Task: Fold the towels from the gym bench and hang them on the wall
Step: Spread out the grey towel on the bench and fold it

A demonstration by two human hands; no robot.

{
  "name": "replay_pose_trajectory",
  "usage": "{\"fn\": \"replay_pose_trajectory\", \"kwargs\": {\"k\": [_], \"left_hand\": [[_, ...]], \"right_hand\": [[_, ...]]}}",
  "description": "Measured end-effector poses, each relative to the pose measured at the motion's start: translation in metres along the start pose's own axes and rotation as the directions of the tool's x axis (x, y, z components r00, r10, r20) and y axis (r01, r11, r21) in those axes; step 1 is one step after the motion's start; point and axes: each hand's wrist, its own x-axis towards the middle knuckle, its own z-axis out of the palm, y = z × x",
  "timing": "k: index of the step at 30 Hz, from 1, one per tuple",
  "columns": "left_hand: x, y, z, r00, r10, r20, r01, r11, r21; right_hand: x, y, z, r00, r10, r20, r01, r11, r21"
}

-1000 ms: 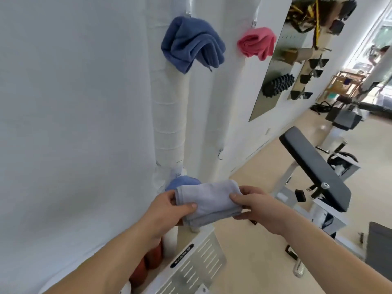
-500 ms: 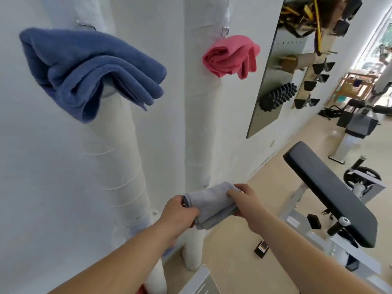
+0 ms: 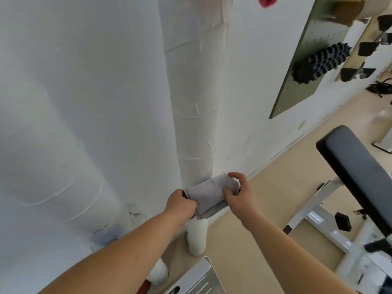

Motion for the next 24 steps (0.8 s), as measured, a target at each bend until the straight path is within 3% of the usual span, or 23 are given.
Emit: {"fn": "replay_pose_trajectory", "kwargs": {"k": [6, 8, 9, 10, 11, 12, 13, 14, 15, 16, 18, 20, 22, 24], "left_hand": [[0.038, -0.022, 0.015, 0.997, -0.040, -0.061, 0.043, 0.998, 0.041], [0.039, -0.018, 0.020, 0.991, 0.022, -0.132, -0.003, 0.990, 0.143], [0.041, -0.019, 0.021, 0.972, 0.122, -0.200, -0.065, 0.961, 0.270], [0.043, -0.020, 0.021, 0.921, 0.298, -0.250, -0.160, 0.876, 0.455], [0.044, -0.023, 0.022, 0.832, 0.510, -0.219, -0.269, 0.716, 0.644], [0.043, -0.026, 0.025, 0.735, 0.672, -0.086, -0.369, 0.504, 0.781], [0.043, -0.028, 0.028, 0.647, 0.760, 0.066, -0.449, 0.310, 0.838], [0.042, -0.030, 0.031, 0.602, 0.777, 0.185, -0.497, 0.183, 0.848], [0.040, -0.029, 0.034, 0.591, 0.770, 0.243, -0.522, 0.134, 0.843], [0.039, -0.029, 0.036, 0.603, 0.755, 0.260, -0.534, 0.139, 0.834], [0.038, -0.034, 0.039, 0.630, 0.732, 0.258, -0.550, 0.186, 0.814], [0.037, -0.047, 0.038, 0.678, 0.698, 0.232, -0.558, 0.283, 0.780], [0.034, -0.059, 0.035, 0.735, 0.644, 0.213, -0.563, 0.403, 0.721], [0.032, -0.064, 0.033, 0.753, 0.624, 0.207, -0.573, 0.468, 0.673]], "right_hand": [[0.026, 0.022, 0.016, 0.999, 0.016, 0.041, -0.015, 0.999, -0.040], [0.037, 0.027, 0.019, 0.999, 0.020, 0.050, -0.019, 0.999, -0.033], [0.042, 0.030, 0.020, 0.998, 0.034, 0.058, -0.032, 0.999, -0.025], [0.046, 0.033, 0.022, 0.996, 0.050, 0.067, -0.049, 0.999, -0.016], [0.046, 0.035, 0.024, 0.994, 0.071, 0.081, -0.071, 0.997, -0.009], [0.045, 0.039, 0.025, 0.991, 0.100, 0.094, -0.100, 0.995, -0.002], [0.043, 0.041, 0.026, 0.986, 0.128, 0.106, -0.129, 0.992, 0.008], [0.043, 0.044, 0.027, 0.982, 0.150, 0.115, -0.152, 0.988, 0.012], [0.043, 0.046, 0.027, 0.977, 0.170, 0.125, -0.174, 0.985, 0.018], [0.044, 0.048, 0.027, 0.976, 0.179, 0.128, -0.181, 0.983, 0.005], [0.047, 0.052, 0.026, 0.991, 0.121, 0.051, -0.109, 0.977, -0.184], [0.046, 0.053, 0.027, 0.997, -0.056, -0.043, 0.035, 0.917, -0.397], [0.043, 0.050, 0.029, 0.965, -0.261, -0.005, 0.225, 0.842, -0.490], [0.039, 0.044, 0.031, 0.943, -0.324, 0.077, 0.316, 0.796, -0.516]]}}
